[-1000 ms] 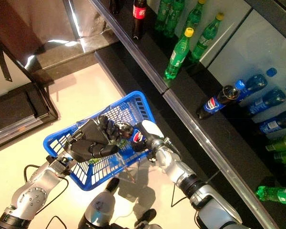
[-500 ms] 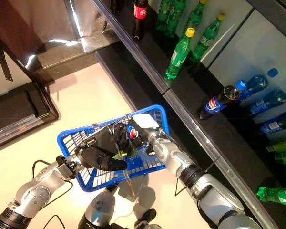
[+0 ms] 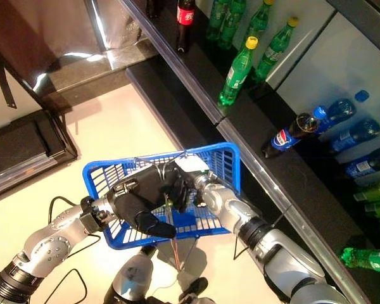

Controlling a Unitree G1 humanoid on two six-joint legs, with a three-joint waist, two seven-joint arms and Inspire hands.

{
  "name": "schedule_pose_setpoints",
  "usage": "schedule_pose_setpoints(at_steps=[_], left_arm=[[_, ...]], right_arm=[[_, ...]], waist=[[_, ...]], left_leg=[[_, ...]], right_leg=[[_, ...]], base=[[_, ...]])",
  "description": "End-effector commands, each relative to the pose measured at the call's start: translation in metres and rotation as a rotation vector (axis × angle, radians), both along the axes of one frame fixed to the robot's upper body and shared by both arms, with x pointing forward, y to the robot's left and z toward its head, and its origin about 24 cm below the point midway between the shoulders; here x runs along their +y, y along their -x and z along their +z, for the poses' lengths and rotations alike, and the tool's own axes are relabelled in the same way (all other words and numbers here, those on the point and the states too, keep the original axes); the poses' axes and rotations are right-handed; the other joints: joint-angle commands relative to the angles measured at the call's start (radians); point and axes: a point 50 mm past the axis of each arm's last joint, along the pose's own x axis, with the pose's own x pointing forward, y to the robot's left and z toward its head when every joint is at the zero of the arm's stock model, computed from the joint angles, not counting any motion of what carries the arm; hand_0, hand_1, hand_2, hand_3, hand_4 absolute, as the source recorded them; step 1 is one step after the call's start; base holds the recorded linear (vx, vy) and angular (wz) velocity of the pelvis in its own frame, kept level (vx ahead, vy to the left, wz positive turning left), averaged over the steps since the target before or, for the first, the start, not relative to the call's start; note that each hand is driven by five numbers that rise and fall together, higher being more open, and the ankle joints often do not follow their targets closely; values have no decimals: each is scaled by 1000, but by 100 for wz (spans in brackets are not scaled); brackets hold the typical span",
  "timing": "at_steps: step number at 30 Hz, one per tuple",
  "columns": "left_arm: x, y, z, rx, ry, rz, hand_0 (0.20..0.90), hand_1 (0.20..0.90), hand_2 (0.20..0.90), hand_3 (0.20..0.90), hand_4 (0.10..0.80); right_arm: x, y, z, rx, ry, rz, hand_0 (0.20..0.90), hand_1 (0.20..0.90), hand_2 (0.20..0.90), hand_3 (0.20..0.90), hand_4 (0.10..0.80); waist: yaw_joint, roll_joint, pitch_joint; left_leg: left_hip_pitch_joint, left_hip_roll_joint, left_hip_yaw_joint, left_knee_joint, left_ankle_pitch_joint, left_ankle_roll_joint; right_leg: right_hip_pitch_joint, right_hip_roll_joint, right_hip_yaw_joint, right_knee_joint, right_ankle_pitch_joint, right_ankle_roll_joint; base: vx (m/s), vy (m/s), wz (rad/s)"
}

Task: Pick up the drink and place into the basket.

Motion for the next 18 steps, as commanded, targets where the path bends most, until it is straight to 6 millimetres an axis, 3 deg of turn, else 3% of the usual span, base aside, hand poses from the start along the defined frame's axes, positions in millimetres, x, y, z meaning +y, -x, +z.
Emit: schedule_pose_setpoints(at_steps=[1, 5, 7, 8, 9, 18], left_arm=[[-51, 58, 86, -460, 515, -499, 300, 300, 300, 200, 100], [-50, 60, 89, -469, 525, -503, 300, 300, 300, 200, 100], [-51, 60, 90, -470, 528, -507, 300, 300, 300, 200, 100], [-51, 60, 90, -470, 528, -509, 300, 300, 300, 200, 100], [-51, 60, 90, -470, 528, -510, 300, 300, 300, 200, 100], [-53, 61, 90, -471, 529, -504, 300, 300, 300, 200, 100]], right_arm=[[53, 10, 6, -49, -62, 166, 300, 300, 300, 200, 100], [51, 10, -2, -11, -53, 143, 316, 316, 316, 219, 119], [50, 9, -5, 8, -57, 120, 575, 575, 575, 521, 421], [49, 8, -7, 15, -57, 113, 796, 796, 796, 779, 679], [49, 8, -8, 25, -59, 107, 900, 900, 900, 900, 800], [50, 7, -14, 56, -58, 92, 900, 900, 900, 900, 800]], waist=[[-7, -2, -427], [-5, -3, -426], [-3, -5, -426], [-2, -6, -425], [-1, -6, -425], [3, -10, -426]], left_leg=[[7, -6, -29, -51, -17, -1], [7, -6, -29, -51, -17, 0], [7, -7, -32, -51, -17, 0], [7, -8, -34, -51, -17, 0], [8, -8, -35, -51, -17, 0], [12, -11, -39, -50, -19, 3]], right_leg=[[-11, -34, -13, 55, 5, 43], [-11, -34, -12, 54, 5, 43], [-11, -34, -13, 55, 6, 43], [-10, -34, -14, 55, 6, 43], [-10, -34, -15, 55, 7, 43], [-10, -34, -9, 57, 8, 42]], base=[[0, 0, 0], [0, 0, 0], [0, 0, 0], [0, 0, 0], [0, 0, 0], [0, 0, 0]])
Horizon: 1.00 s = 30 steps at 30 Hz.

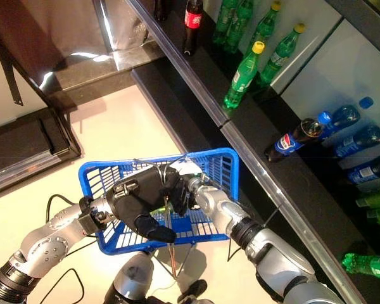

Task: Pick up the drink and place into the basket.

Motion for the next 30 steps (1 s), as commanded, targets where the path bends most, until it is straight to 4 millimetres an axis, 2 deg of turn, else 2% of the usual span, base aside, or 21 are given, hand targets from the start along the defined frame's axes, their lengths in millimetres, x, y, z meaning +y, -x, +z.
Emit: schedule_pose_setpoints(at_steps=[1, 17, 19, 30], left_arm=[[-54, 59, 88, -433, 571, -510, 300, 300, 300, 200, 100], [-50, 54, 91, -440, 577, -426, 300, 300, 300, 200, 100], [-48, 48, 91, -391, 597, -367, 300, 300, 300, 200, 100], [-21, 26, 89, -368, 597, 2, 300, 300, 300, 200, 100]], right_arm=[[35, 6, -6, 0, -46, 89, 900, 900, 900, 900, 800], [34, 6, -9, 22, -77, 52, 900, 900, 900, 900, 800], [32, 5, -9, 29, -111, 29, 900, 900, 900, 900, 800], [18, 10, -9, 28, -209, -45, 900, 900, 900, 900, 800]], waist=[[-18, -10, -425], [-20, -14, -425], [-23, -15, -425], [-39, -12, -422]], left_leg=[[6, -9, -31, -53, -20, 3], [10, -7, -25, -53, -22, 4], [10, -7, -23, -53, -22, 4], [14, 1, -7, -53, -24, 4]], right_leg=[[-20, -33, -5, 56, 9, 40], [-20, -31, 2, 55, 10, 40], [-22, -32, 6, 56, 10, 40], [-23, -31, 16, 56, 10, 39]], base=[[0, 0, 0], [0, 0, 0], [0, 0, 0], [-2, 0, 0]])
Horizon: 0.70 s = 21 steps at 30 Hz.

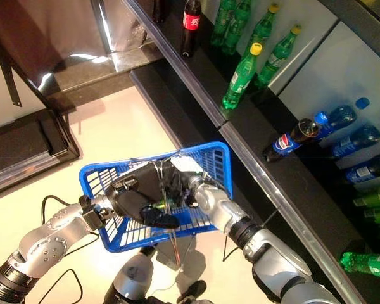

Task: Pick up the drink and place into the basket.

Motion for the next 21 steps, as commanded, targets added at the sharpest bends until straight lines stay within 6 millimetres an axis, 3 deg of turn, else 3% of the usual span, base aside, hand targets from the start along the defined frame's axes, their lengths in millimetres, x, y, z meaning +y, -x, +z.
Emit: schedule_pose_setpoints(at_steps=[1, 14, 21], left_arm=[[-23, 33, 91, -472, 603, -134, 300, 300, 300, 200, 100], [-10, 19, 91, -504, 553, 95, 300, 300, 300, 200, 100], [9, 9, 87, -505, 516, 307, 300, 300, 300, 200, 100]], right_arm=[[23, 18, -15, -4, -92, 33, 900, 900, 900, 900, 800], [16, 19, 0, -51, -200, -1, 900, 900, 900, 900, 800], [2, 33, 9, -55, -340, 3, 900, 900, 900, 900, 800]], waist=[[-41, -10, -418], [-84, -1, -409], [-144, 13, -405]], left_leg=[[7, 1, -17, -53, -24, 4], [14, 13, 14, -53, -28, 4], [22, 26, 62, -53, -36, 4]], right_leg=[[-27, -32, 11, 56, 10, 39], [-34, -27, 45, 53, 6, 38], [-44, -29, 88, 44, 8, 43]], base=[[-37, -4, -5], [-13, 3, -6], [-19, 25, -14]])
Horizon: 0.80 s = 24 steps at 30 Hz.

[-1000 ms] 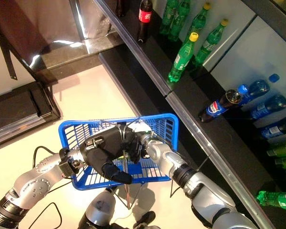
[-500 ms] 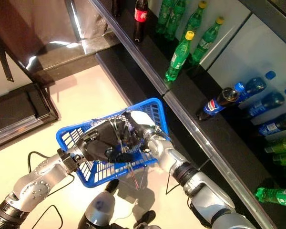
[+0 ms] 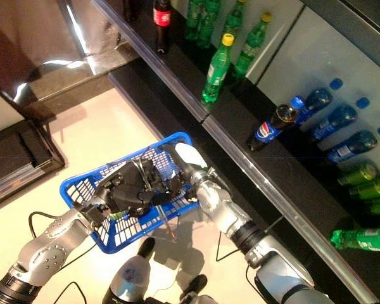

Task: Pick up the drink and place into the basket.

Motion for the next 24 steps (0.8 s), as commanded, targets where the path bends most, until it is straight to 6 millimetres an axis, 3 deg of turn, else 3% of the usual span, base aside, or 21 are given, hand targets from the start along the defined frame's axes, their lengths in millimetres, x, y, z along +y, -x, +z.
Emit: schedule_pose_setpoints(at_steps=[1, 8, 15, 19, 20, 21, 24], left_arm=[[-17, 14, 109, -689, 430, -30, 300, 300, 300, 200, 100], [2, 8, 98, -668, 402, 153, 300, 300, 300, 200, 100], [33, 6, 65, -564, 325, 393, 300, 300, 300, 200, 100], [61, 8, 25, -424, 213, 576, 300, 300, 300, 200, 100], [72, 11, 8, -361, 161, 638, 300, 300, 300, 200, 100], [72, 11, 8, -361, 161, 638, 300, 300, 300, 200, 100], [97, 22, -22, -262, 79, 771, 300, 300, 300, 200, 100]], right_arm=[[2, 19, -11, -7, -99, 46, 900, 900, 900, 900, 800], [-16, 34, -3, -17, -290, 14, 900, 900, 900, 900, 800], [-49, 63, -19, -4, -461, -90, 900, 900, 900, 900, 800], [-82, 77, -30, 18, -568, -213, 900, 900, 900, 900, 800], [-99, 84, -37, 29, -611, -293, 900, 900, 900, 900, 800], [-99, 84, -37, 29, -611, -293, 900, 900, 900, 900, 800], [-132, 104, -54, 31, -668, -429, 900, 900, 900, 900, 800]], waist=[[-67, 18, -405], [-118, 33, -395], [-184, 49, -383], [-235, 48, -360], [-259, 45, -346], [-259, 45, -346], [-306, 34, -313]], left_leg=[[14, 14, -1, -48, -36, 3], [21, 23, 37, -48, -41, 4], [24, 21, 81, -48, -50, 14], [29, 2, 93, -48, -65, 26], [30, -6, 97, -48, -71, 31], [30, -6, 97, -48, -71, 31], [34, -16, 122, -48, -96, 35]], right_leg=[[-10, -31, 11, 43, -6, 53], [-21, -34, 48, 41, -4, 58], [-48, -51, 92, 61, 5, 69], [-84, -77, 132, 95, 32, 83], [-107, -91, 150, 106, 51, 92], [-107, -91, 150, 106, 51, 92], [-162, -113, 198, 73, 106, 114]], base=[[-21, 30, -27], [6, 46, -21], [46, 99, -19], [76, 186, -24], [44, 138, -20], [29, 164, -44], [-83, 81, -60]])
